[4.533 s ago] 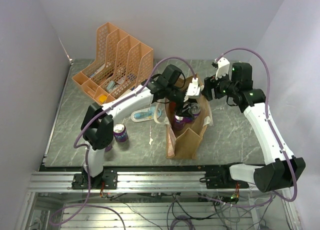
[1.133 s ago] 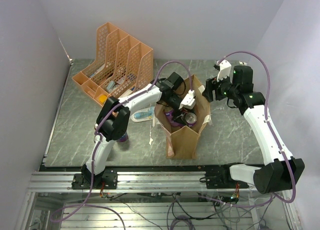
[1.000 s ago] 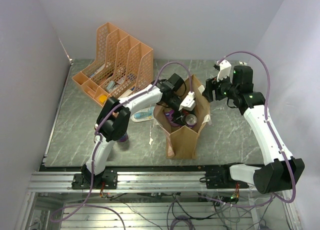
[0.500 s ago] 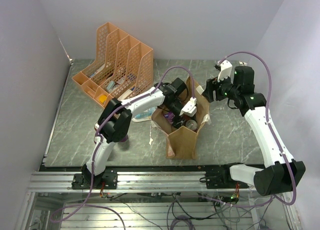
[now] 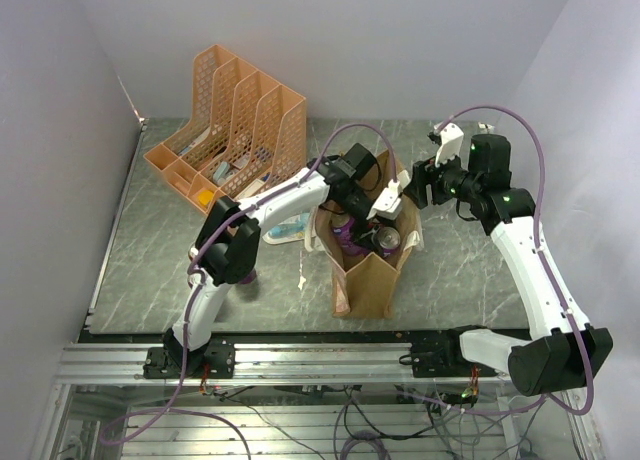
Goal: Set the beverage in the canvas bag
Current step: Adjust the drink in the canvas bag.
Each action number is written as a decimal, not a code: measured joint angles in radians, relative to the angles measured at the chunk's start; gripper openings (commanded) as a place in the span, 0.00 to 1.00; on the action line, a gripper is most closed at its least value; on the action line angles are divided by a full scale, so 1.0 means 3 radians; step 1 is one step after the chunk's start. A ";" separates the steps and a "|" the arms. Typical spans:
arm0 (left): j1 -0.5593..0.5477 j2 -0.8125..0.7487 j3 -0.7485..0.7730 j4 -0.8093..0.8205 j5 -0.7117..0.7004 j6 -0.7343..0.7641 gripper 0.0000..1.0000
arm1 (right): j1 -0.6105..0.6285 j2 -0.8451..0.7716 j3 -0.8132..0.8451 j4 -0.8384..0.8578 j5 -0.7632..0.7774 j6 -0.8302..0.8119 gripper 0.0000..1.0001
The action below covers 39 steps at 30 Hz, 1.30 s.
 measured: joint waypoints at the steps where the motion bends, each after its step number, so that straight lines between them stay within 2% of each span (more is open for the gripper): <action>1: 0.0003 -0.0006 0.0001 0.0069 -0.0004 -0.0081 0.07 | 0.0000 0.0000 0.0004 -0.0003 -0.0006 -0.0011 0.65; 8: 0.0006 -0.0200 -0.0023 0.0526 -0.0013 -0.0689 0.07 | 0.0000 -0.0019 0.0064 -0.0025 -0.0025 -0.0048 0.65; 17: 0.0033 -0.0624 -0.0277 0.1574 0.0029 -0.1765 0.07 | -0.0001 -0.0090 0.0127 -0.0050 -0.0028 -0.0071 0.63; 24: 0.0272 -0.0799 -0.0348 0.2369 0.0039 -0.2660 0.07 | -0.0004 0.0017 0.0552 -0.0055 -0.0127 -0.0065 0.62; 35: 0.1024 -0.1503 -0.0299 0.2247 -0.0081 -0.3014 0.07 | 0.0041 0.0289 0.1185 -0.0140 -0.0497 -0.0109 0.56; 39: 0.1400 -0.1879 -0.0305 0.2243 -0.0242 -0.3220 0.07 | 0.0357 0.0340 0.1177 -0.0304 -0.0529 -0.0277 0.54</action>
